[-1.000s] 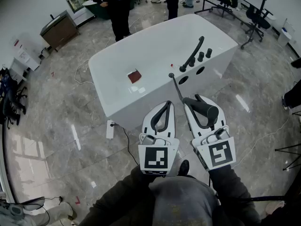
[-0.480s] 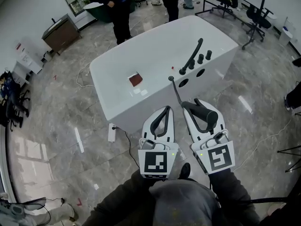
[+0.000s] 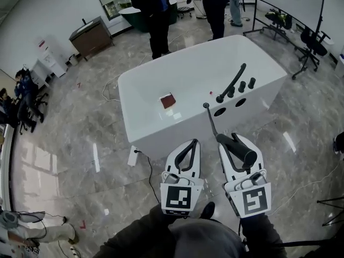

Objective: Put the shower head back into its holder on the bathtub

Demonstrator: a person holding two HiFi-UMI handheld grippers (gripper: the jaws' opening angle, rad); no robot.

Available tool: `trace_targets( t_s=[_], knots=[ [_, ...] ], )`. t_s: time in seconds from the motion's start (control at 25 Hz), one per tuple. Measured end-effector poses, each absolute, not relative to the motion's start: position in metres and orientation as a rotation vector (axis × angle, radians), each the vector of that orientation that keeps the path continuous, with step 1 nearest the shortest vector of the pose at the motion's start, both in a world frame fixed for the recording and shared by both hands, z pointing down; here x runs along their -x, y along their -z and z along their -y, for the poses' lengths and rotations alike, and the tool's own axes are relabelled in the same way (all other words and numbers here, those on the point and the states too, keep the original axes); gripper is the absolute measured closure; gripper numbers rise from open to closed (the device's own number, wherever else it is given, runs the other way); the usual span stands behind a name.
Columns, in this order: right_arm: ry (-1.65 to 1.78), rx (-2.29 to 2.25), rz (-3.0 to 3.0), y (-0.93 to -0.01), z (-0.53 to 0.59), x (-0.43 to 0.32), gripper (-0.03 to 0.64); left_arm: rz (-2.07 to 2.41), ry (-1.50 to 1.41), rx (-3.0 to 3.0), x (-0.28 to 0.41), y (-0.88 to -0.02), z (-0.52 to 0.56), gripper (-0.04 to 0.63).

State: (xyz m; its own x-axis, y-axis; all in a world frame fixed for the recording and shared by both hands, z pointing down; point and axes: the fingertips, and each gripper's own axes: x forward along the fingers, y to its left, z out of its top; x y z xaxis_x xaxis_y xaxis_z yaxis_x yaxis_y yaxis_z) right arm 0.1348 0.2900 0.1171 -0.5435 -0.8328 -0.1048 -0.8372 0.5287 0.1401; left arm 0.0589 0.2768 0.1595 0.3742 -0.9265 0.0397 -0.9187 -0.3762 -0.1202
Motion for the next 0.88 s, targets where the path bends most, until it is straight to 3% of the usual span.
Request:
trace_targets(
  t_s=[0.88],
  knots=[
    [-0.254,1.477,-2.765,-0.122,-0.241,-0.116,0.476,-1.723,0.133,2.596,-0.041,-0.190,-0.198,0.592]
  ],
)
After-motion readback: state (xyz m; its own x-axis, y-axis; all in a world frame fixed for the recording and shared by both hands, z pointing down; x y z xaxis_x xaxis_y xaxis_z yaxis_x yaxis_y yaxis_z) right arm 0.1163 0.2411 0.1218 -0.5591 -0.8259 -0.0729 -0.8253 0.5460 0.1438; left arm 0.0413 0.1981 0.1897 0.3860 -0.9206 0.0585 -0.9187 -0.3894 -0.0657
